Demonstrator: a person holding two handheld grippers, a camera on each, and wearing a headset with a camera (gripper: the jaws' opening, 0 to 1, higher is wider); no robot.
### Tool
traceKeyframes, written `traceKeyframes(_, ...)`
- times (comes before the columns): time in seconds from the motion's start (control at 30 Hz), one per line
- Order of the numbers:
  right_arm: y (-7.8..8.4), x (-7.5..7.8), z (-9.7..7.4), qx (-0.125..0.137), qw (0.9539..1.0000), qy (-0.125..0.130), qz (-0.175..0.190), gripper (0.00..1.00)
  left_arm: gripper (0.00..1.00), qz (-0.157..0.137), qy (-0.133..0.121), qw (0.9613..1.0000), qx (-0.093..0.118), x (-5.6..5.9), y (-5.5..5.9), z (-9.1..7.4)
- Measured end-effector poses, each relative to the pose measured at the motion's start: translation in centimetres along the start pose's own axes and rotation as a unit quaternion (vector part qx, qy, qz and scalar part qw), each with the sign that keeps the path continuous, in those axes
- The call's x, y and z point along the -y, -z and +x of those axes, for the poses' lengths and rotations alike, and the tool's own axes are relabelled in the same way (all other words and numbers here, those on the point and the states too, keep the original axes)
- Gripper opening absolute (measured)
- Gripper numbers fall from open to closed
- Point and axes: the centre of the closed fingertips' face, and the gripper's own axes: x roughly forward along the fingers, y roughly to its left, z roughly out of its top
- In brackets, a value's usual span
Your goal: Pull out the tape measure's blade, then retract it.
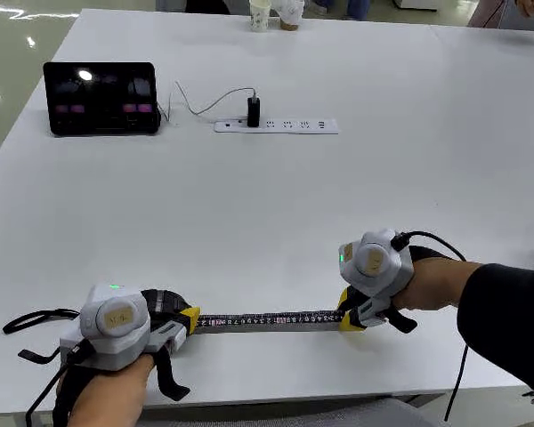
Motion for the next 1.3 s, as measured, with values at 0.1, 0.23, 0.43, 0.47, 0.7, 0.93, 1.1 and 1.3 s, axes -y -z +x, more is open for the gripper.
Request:
traceKeyframes(0.1, -0.1, -0.1, 0.0, -0.003, 1.0, 0.001, -0.001, 0.11, 0.61, -0.001, 0.001, 1.0, 0.0, 0.0, 0.0, 0.0)
traceKeyframes(0.23, -0.2, 0.0, 0.0, -0.014, 0.9999, 0.005, 0.005, 0.11, 0.62, -0.001, 0.001, 1.0, 0.0, 0.0, 0.0, 0.0)
traceKeyframes(0.43, -0.2, 0.0, -0.1, -0.02, 0.9997, 0.01, 0.006, 0.12, 0.62, 0.001, 0.003, 1.0, 0.0, 0.0, 0.0, 0.1)
traceKeyframes(0.47, -0.2, 0.0, -0.1, -0.017, 0.9997, 0.01, 0.01, 0.12, 0.62, 0.003, 0.003, 1.0, 0.0, 0.0, 0.1, 0.1)
traceKeyframes(0.7, -0.2, 0.0, -0.1, -0.017, 0.9997, 0.009, 0.016, 0.11, 0.61, 0.011, 0.002, 0.9999, -0.004, 0.0, 0.1, 0.0)
traceKeyframes(0.93, -0.6, 0.0, 0.0, -0.012, 0.9997, 0.007, 0.02, 0.11, 0.6, 0.009, 0.003, 0.9999, -0.008, 0.0, 0.2, 0.1)
traceKeyframes(1.1, -0.7, 0.0, 0.1, -0.018, 0.9996, 0.006, 0.022, 0.11, 0.61, 0.008, 0.003, 0.9999, -0.006, 0.0, 0.2, 0.1)
traceKeyframes(1.3, -1.0, -0.1, 0.2, -0.015, 0.9994, 0.004, 0.032, 0.12, 0.61, 0.007, 0.003, 1.0, -0.006, 0.0, 0.2, 0.0)
